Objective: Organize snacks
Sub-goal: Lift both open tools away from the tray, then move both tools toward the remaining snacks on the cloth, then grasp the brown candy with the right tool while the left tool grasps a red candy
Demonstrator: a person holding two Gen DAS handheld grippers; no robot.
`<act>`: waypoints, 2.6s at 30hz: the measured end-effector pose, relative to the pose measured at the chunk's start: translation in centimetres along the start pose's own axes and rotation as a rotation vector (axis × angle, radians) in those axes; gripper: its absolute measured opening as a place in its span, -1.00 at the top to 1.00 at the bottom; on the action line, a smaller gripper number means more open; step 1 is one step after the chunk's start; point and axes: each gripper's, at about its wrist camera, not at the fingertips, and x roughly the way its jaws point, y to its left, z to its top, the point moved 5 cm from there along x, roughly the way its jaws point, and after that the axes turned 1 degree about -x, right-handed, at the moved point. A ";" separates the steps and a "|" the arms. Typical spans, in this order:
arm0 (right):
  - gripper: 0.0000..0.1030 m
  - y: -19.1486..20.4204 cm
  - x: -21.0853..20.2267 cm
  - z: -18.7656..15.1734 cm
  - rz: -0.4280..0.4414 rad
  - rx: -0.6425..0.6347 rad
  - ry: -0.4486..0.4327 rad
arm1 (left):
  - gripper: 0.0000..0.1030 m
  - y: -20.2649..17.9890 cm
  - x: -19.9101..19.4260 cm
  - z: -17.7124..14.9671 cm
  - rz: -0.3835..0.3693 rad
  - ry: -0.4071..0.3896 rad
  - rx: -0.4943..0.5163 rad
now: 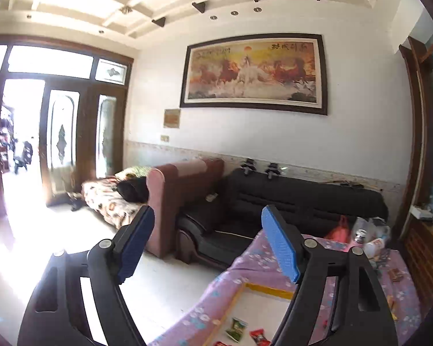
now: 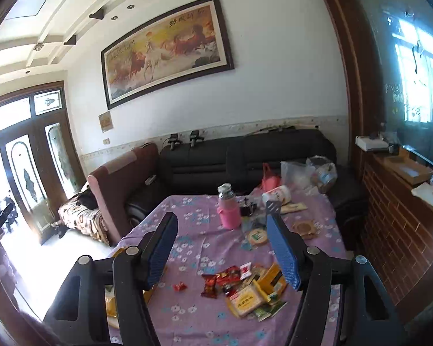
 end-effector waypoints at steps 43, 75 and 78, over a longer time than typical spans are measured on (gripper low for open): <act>-0.16 4.7 35.8 -28.4 0.156 0.190 0.629 | -1.00 -19.8 7.7 -27.6 -0.596 0.718 -0.052; 0.47 1.2 31.0 -31.1 0.350 0.410 0.495 | 0.66 -35.7 14.4 -39.4 -0.582 0.880 0.468; 0.47 1.3 30.9 -31.0 0.351 0.405 0.489 | 0.67 -35.3 13.9 -38.9 -0.593 0.861 0.437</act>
